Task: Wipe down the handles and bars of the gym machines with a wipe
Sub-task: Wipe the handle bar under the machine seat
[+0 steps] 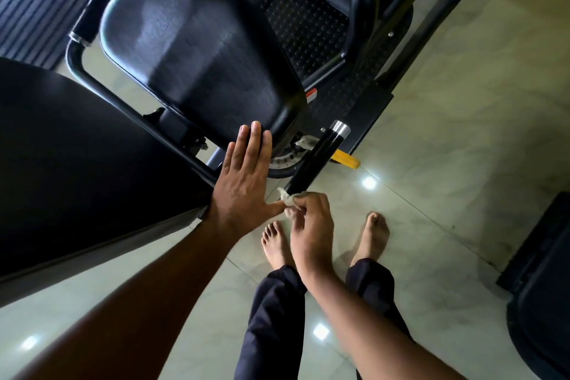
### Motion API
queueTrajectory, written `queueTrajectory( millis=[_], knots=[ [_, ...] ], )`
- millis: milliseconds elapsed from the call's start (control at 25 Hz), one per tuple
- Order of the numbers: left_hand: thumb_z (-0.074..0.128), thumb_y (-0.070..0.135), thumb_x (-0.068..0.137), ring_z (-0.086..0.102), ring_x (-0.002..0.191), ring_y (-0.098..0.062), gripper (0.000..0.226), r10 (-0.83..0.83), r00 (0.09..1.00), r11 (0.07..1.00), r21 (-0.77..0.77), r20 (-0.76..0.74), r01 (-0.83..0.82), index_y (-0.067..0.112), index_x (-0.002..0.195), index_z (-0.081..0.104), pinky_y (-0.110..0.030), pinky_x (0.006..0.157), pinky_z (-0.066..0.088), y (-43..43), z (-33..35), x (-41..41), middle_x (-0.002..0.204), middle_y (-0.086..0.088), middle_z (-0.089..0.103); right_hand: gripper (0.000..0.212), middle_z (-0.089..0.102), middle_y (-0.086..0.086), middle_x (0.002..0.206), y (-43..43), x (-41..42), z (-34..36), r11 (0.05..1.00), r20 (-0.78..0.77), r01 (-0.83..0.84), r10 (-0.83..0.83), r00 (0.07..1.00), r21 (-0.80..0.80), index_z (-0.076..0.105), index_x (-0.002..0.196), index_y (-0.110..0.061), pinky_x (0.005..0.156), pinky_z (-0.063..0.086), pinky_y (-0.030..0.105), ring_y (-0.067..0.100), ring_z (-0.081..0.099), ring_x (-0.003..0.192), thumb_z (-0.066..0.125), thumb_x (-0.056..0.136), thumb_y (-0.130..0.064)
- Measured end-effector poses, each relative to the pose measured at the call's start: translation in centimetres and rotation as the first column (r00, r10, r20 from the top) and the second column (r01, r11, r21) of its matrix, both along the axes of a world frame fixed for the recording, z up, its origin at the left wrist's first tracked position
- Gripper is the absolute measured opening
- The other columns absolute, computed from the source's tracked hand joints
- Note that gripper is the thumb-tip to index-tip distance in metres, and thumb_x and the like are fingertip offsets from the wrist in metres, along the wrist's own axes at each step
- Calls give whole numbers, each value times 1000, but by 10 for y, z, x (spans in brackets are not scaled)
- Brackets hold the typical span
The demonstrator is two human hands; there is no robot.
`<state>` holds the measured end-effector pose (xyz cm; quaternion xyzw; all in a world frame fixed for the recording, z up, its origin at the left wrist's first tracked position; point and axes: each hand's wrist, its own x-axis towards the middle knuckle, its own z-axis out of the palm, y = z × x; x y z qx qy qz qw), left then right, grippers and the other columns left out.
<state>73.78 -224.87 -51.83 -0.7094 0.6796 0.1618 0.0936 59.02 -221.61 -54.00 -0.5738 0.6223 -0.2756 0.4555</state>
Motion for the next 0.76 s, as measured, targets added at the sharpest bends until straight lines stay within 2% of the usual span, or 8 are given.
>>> queueTrajectory(
  millis=[80,160,320,400,480,600,680,760],
  knots=[
    [45,83,72,-18,148,-29,125,4,1000,1000,-15,-11,-4,7,154,-9,-47,122,6,0,0,0,161,-14,-18,26,62,6,107,-19,-15,-7,909,-244,-334,275,930,-251,68,102,-8,87,47,18,18,55,101,63,78,2],
    [42,82,72,-17,148,-28,122,14,1000,999,-34,-14,-15,8,154,-9,-47,122,7,0,-2,-1,161,-13,-16,27,65,9,109,-55,-25,-10,736,-454,-594,430,780,-324,69,107,-5,85,52,29,25,56,101,66,80,-1],
    [44,81,72,-14,149,-28,121,20,1000,998,-56,-12,-21,9,153,-10,-48,122,10,1,-5,-2,162,-13,-15,20,62,9,103,-94,-28,5,254,-676,-951,671,304,-176,65,103,-8,80,53,37,27,55,100,57,86,-2],
    [44,81,72,-13,149,-28,121,17,1000,998,-63,-16,-18,9,154,-9,-48,121,10,2,-6,-1,162,-13,-14,15,63,8,95,-114,-24,11,88,-709,-987,687,160,-137,67,95,-11,74,53,36,26,57,93,58,85,-5],
    [42,81,73,-13,149,-28,119,19,1000,998,-56,-15,-20,9,154,-8,-47,122,9,2,-4,0,162,-12,-15,10,64,7,85,-143,-15,17,94,-755,-992,644,122,-80,68,85,-14,69,50,39,27,59,84,62,82,-7],
    [46,78,74,-16,149,-27,119,21,1000,999,-41,1,-21,10,154,-9,-46,122,5,1,-2,-1,161,-12,-18,12,62,4,93,-158,-1,30,362,-820,-923,563,104,132,63,94,-19,74,44,35,23,58,89,57,90,-10],
    [46,79,73,-15,149,-27,121,21,1000,999,-43,-6,-22,10,154,-9,-45,122,4,0,-2,-1,162,-12,-16,11,63,3,87,-134,1,26,276,-769,-950,636,66,147,64,89,-19,67,45,33,22,60,83,68,83,-11],
    [50,79,72,-15,149,-27,122,23,1000,999,-36,-12,-23,10,154,-8,-45,122,3,1,-3,0,162,-11,-16,17,62,3,73,-129,-7,21,246,-746,-968,652,133,43,65,77,-18,56,42,30,21,60,68,79,71,-11]
  ],
)
